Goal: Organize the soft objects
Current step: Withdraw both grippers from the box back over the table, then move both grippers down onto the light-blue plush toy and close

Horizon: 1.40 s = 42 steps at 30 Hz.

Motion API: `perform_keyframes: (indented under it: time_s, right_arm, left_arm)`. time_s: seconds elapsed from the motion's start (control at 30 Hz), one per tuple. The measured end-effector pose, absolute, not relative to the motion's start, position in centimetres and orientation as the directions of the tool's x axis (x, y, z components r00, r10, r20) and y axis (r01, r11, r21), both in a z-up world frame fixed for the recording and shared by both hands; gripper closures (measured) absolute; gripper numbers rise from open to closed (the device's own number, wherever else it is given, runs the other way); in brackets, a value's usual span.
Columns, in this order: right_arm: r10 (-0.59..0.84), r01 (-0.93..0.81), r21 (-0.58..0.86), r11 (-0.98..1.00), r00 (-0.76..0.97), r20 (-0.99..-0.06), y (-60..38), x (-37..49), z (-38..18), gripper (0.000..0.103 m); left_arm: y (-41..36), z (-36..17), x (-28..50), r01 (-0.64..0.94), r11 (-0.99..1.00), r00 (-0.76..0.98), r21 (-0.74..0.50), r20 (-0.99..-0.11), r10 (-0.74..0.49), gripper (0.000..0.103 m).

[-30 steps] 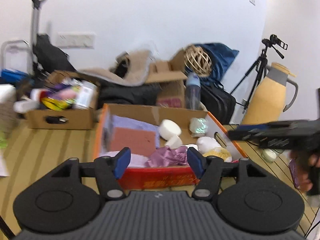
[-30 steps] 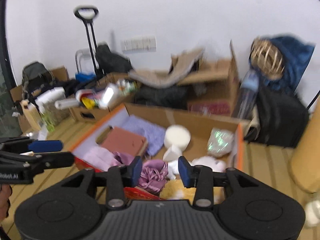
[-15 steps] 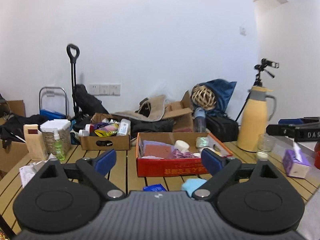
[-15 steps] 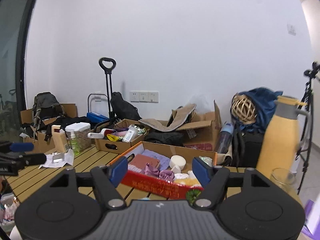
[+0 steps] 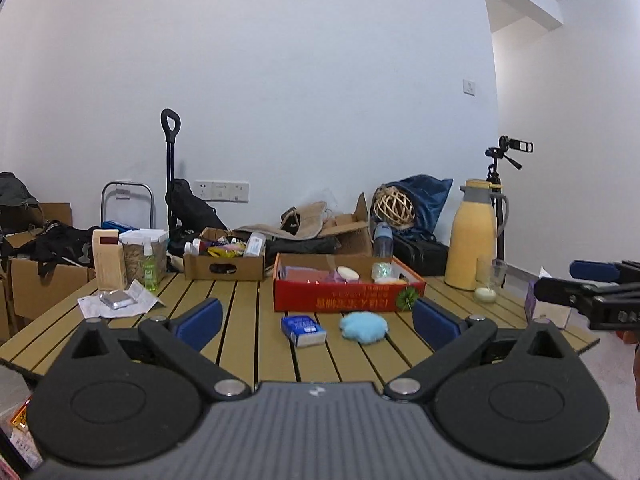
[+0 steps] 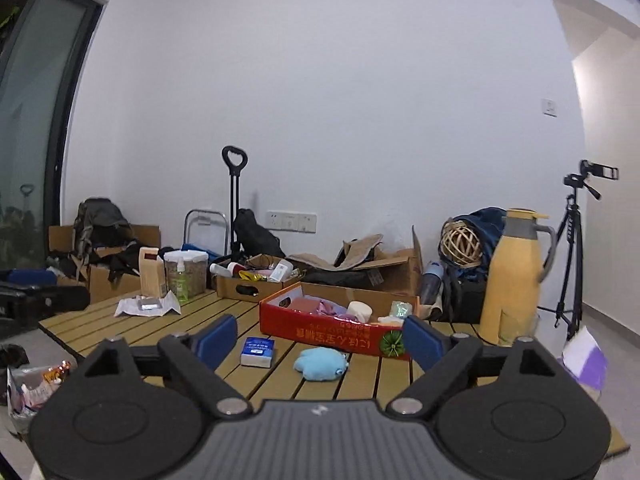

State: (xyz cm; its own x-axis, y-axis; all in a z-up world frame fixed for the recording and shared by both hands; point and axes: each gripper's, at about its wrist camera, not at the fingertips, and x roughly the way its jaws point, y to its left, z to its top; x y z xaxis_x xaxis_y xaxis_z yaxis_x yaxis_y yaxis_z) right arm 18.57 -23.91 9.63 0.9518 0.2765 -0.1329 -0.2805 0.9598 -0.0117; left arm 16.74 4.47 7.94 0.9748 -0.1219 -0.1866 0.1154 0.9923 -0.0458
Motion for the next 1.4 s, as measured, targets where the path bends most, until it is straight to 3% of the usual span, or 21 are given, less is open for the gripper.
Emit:
perform_keyframes:
  time_s: [0.3, 0.43, 0.9, 0.97, 1.07, 1.13, 1.23, 1.4]
  right_arm:
    - [0.298, -0.294, 0.047, 0.955, 0.941, -0.162, -23.6, 14.4, 6.5, 0.007]
    - [0.279, -0.275, 0.047, 0.960, 0.941, -0.194, -24.1, 14.0, 5.7, 0.007]
    - [0.297, -0.285, 0.083, 0.955, 0.904, -0.307, -23.0, 25.2, 2.5, 0.009]
    - [0.298, -0.276, 0.111, 0.955, 0.894, -0.334, -23.0, 28.1, 1.6, 0.012]
    - [0.309, -0.267, 0.160, 0.950, 0.874, -0.376, -23.3, 32.4, 0.6, 0.019]
    - [0.312, -0.259, 0.183, 0.948, 0.866, -0.391, -23.4, 35.1, 0.1, 0.020]
    - [0.311, -0.250, 0.196, 0.948, 0.857, -0.412, -23.3, 38.3, -0.5, 0.021]
    - [0.348, -0.259, 0.249, 0.933, 0.824, -0.447, -22.6, 44.0, -1.8, 0.029]
  left_arm:
    - [3.7, 6.4, 14.4, 0.121, 0.993, 0.975, -0.012, -0.187, -0.121, 0.000]
    - [4.2, 5.0, 15.7, 0.122, 0.992, 0.961, -0.040, -0.245, -0.128, 0.000]
    - [4.5, 1.2, 27.1, 0.064, 0.993, 0.921, -0.099, -0.378, -0.097, 0.000]
    - [4.3, 0.6, 29.5, 0.080, 0.989, 0.905, -0.121, -0.406, -0.123, 0.003]
    - [3.5, 0.0, 33.2, 0.112, 0.984, 0.888, -0.137, -0.430, -0.161, 0.017]
    - [2.7, -0.3, 35.9, 0.115, 0.987, 0.886, -0.112, -0.438, -0.153, 0.020]
    - [1.9, -0.4, 40.1, 0.139, 0.984, 0.870, -0.108, -0.462, -0.173, 0.033]
    - [-0.5, -0.5, 48.1, 0.239, 0.968, 0.832, -0.078, -0.497, -0.245, 0.034]
